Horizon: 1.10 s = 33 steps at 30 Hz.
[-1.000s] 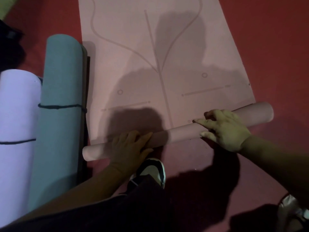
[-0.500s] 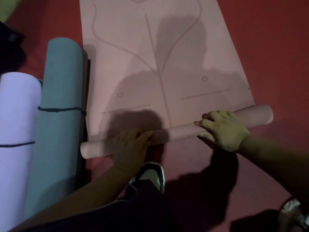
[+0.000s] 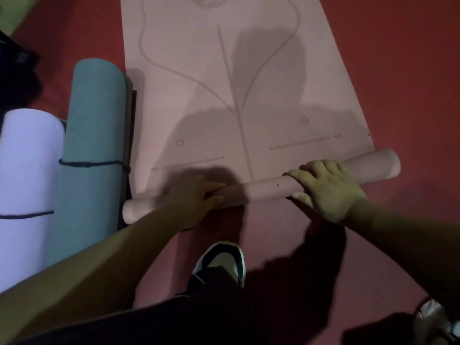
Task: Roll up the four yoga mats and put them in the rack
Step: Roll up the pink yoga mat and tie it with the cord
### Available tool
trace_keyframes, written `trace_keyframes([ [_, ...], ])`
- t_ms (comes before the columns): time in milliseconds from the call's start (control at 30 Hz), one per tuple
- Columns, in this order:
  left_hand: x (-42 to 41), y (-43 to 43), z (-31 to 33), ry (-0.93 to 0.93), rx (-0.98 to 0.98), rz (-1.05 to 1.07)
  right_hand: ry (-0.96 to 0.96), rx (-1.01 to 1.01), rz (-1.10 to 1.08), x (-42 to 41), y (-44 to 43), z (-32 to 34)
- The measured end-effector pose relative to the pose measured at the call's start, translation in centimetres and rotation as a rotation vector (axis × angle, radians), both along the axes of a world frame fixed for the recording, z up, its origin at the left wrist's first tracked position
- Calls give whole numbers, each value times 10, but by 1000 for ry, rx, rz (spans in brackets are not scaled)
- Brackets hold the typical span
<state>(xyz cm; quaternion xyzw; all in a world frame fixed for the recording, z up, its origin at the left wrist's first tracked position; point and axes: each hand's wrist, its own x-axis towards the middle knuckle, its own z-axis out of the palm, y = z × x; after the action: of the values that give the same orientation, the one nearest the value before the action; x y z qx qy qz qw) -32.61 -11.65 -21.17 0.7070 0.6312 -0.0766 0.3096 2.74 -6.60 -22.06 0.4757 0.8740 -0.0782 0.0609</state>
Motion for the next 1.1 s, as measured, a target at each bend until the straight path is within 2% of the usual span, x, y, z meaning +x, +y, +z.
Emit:
trace_keyframes([
  [67,5,-5,-2,54,128,12,-46,-26,34,-1,11,2],
  [167,21,-26,-9,95,449,52,-83,-59,51,-1,19,3],
  [233,26,-39,-15,117,517,32,-87,-72,54,-2,21,3],
  [433,5,-11,-9,31,304,-53,3,84,44,-2,3,6],
  [567,0,4,-3,-3,161,-85,-24,92,-43,-11,-3,0],
  [633,5,0,-3,77,199,-74,-58,35,-57,-16,7,1],
  [733,23,-26,-9,265,390,-63,-117,-54,-23,-18,21,1],
  [833,31,-41,-16,289,458,-48,-180,-130,-8,-20,31,7],
  [967,23,-15,-13,348,383,-105,-192,-213,-31,-28,41,20],
  [1100,15,7,-3,292,184,-155,-133,-14,-17,-24,20,16],
])
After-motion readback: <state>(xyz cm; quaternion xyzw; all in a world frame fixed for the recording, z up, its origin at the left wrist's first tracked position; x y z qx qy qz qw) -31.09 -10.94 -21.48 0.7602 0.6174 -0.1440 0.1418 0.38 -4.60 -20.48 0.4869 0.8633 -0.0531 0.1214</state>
